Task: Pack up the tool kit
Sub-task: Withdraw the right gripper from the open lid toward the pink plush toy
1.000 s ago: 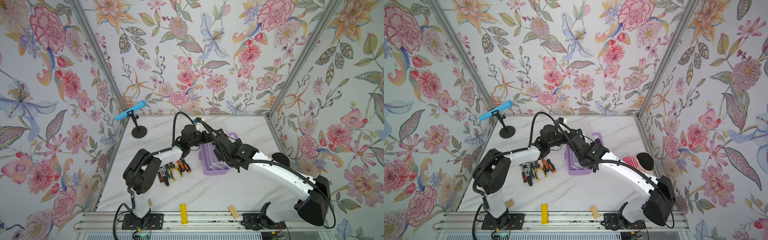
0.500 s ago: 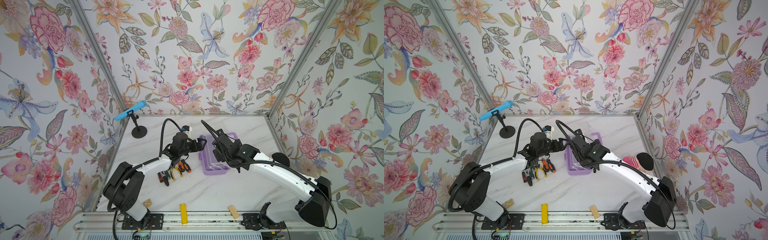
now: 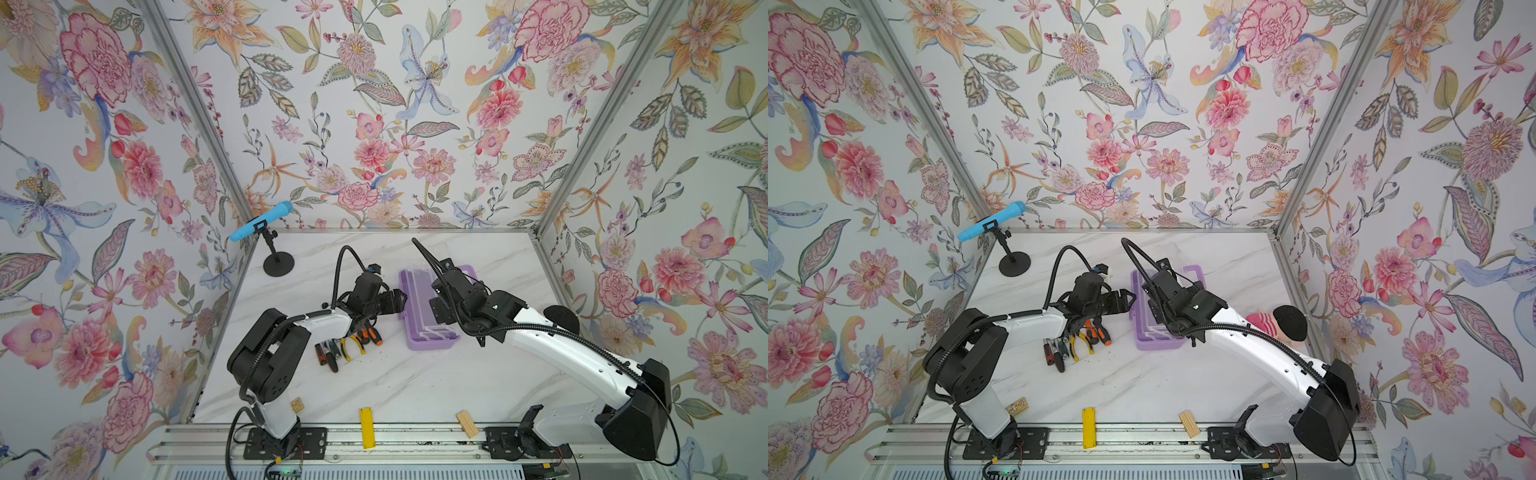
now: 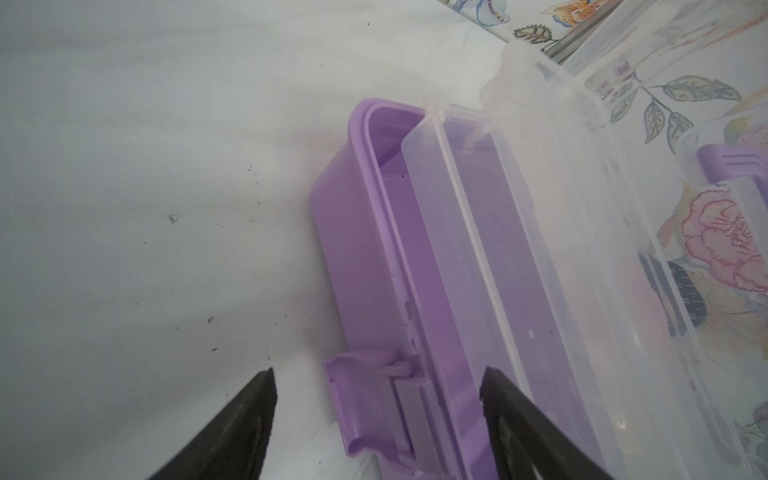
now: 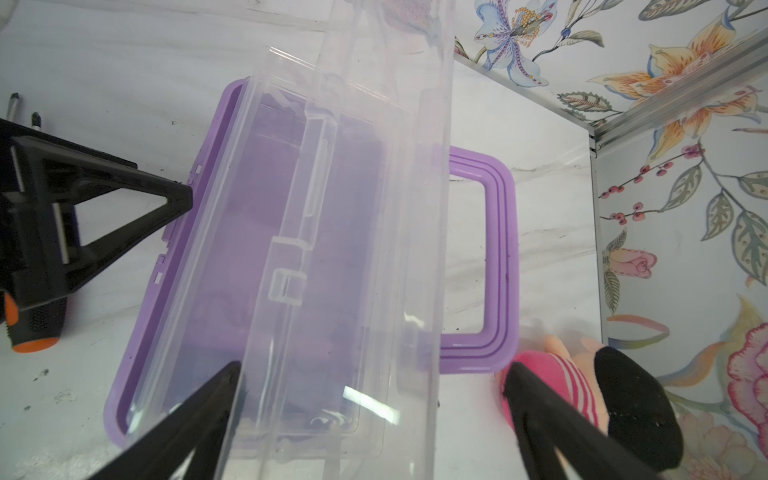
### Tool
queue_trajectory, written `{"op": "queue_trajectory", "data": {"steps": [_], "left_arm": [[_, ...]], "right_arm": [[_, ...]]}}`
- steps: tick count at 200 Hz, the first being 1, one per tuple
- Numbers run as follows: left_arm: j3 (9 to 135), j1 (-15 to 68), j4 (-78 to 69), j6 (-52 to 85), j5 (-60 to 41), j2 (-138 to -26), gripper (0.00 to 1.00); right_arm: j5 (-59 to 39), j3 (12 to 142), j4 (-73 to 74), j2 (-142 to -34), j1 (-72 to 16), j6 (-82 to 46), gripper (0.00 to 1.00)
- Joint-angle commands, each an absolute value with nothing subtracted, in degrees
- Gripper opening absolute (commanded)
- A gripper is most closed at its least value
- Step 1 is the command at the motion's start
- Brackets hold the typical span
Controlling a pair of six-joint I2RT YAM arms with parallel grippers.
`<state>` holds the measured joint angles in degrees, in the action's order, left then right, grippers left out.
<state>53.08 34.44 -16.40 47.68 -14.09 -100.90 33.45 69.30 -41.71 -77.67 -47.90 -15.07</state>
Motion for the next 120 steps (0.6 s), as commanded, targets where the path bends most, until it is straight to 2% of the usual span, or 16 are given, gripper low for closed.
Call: {"op": "queue_trajectory", "data": {"steps": [1, 30, 85, 120], "left_arm": [[55.7, 34.0, -15.9, 46.0, -13.3, -103.1, 0.81], [57.0, 34.0, -16.4, 45.9, -13.7, -106.2, 0.81], [58.0, 33.8, -16.0, 45.4, -14.0, -108.5, 0.81], [58.6, 33.2, -15.1, 44.7, -13.6, -108.5, 0.81]], "right_arm": [[32.2, 68.3, -40.9, -76.1, -46.8, -16.0, 0.98], [28.0, 66.2, -39.6, -74.9, -42.8, -16.5, 0.98], [20.7, 61.1, -38.9, -69.9, -28.3, -17.4, 0.98], [18.9, 60.3, -37.7, -68.3, -27.1, -17.5, 0.97]]}}
